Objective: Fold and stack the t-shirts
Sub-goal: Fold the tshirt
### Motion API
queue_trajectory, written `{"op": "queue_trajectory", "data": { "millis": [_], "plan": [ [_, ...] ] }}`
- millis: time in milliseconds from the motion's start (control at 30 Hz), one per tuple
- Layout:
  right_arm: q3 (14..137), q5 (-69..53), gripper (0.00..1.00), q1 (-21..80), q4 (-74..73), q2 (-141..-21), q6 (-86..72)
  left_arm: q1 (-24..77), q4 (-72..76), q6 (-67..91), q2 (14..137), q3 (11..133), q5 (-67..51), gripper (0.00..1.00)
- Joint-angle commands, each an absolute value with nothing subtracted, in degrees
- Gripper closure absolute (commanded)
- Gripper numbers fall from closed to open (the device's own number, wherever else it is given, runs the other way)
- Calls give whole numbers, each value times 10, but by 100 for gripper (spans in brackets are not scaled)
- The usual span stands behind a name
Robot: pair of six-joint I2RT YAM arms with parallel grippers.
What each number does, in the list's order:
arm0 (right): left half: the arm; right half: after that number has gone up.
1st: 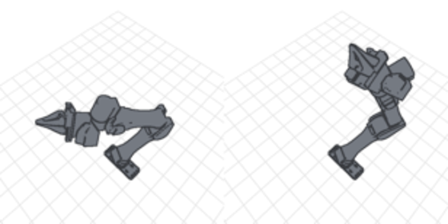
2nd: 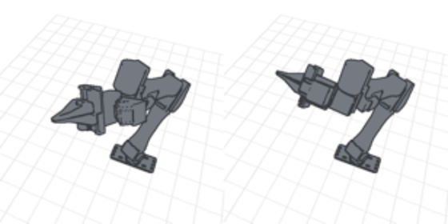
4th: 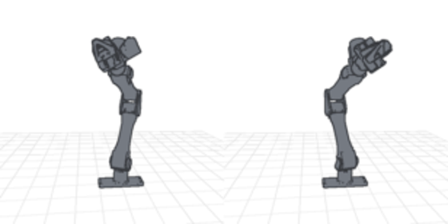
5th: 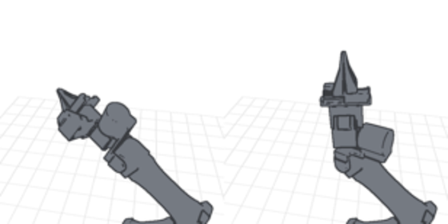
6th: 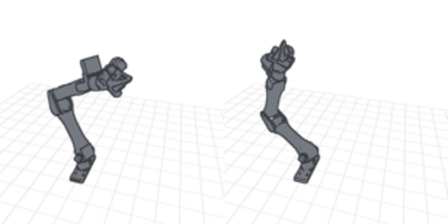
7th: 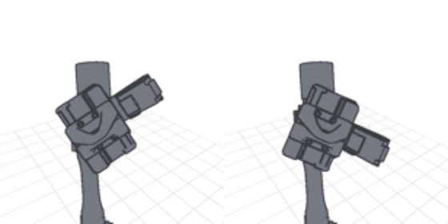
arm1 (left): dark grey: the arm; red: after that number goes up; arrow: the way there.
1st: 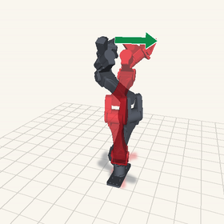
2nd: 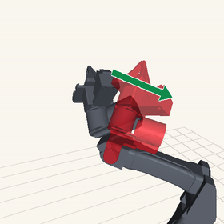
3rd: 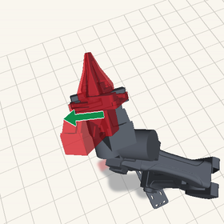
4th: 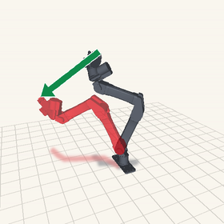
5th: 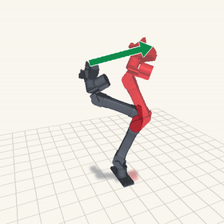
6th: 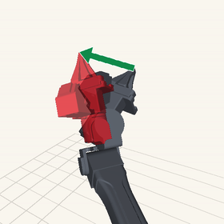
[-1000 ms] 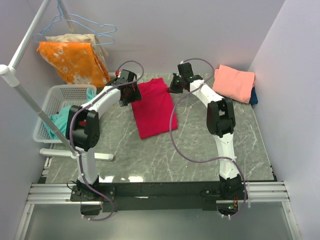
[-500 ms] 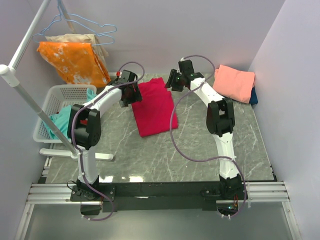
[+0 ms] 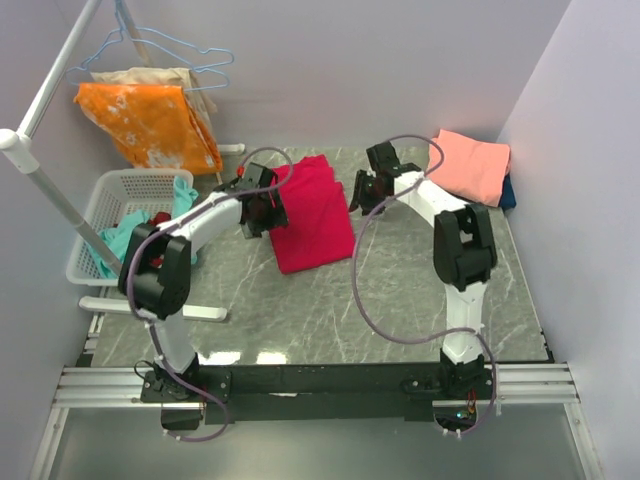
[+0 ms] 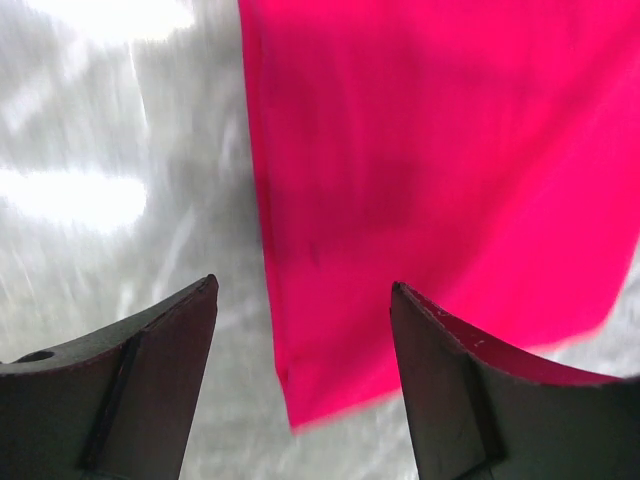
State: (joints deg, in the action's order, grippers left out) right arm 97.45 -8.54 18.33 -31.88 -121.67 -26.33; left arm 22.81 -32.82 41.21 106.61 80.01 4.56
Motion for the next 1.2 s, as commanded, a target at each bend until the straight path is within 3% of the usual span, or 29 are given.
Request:
{"op": "queue_trajectory", "data": {
  "millis": [0, 300, 600, 800, 1000, 1167],
  "plan": [
    [883, -78, 51, 181, -285, -1086, -292, 259, -267, 476, 964, 721, 27, 25],
    [738, -54, 51, 184, -279, -979, -285, 331, -193, 581, 856, 570, 47, 24],
    [624, -92, 49, 185, -222, -913, -301, 334, -120, 636, 723, 437, 68, 23],
    [549, -150, 45, 184, -142, -896, -326, 329, -89, 641, 743, 425, 54, 23],
    [560, -166, 44, 185, -123, -922, -328, 329, -150, 669, 808, 461, 27, 25],
    [571, -167, 44, 185, -118, -938, -325, 325, -106, 683, 797, 419, 20, 31]
  ]
}}
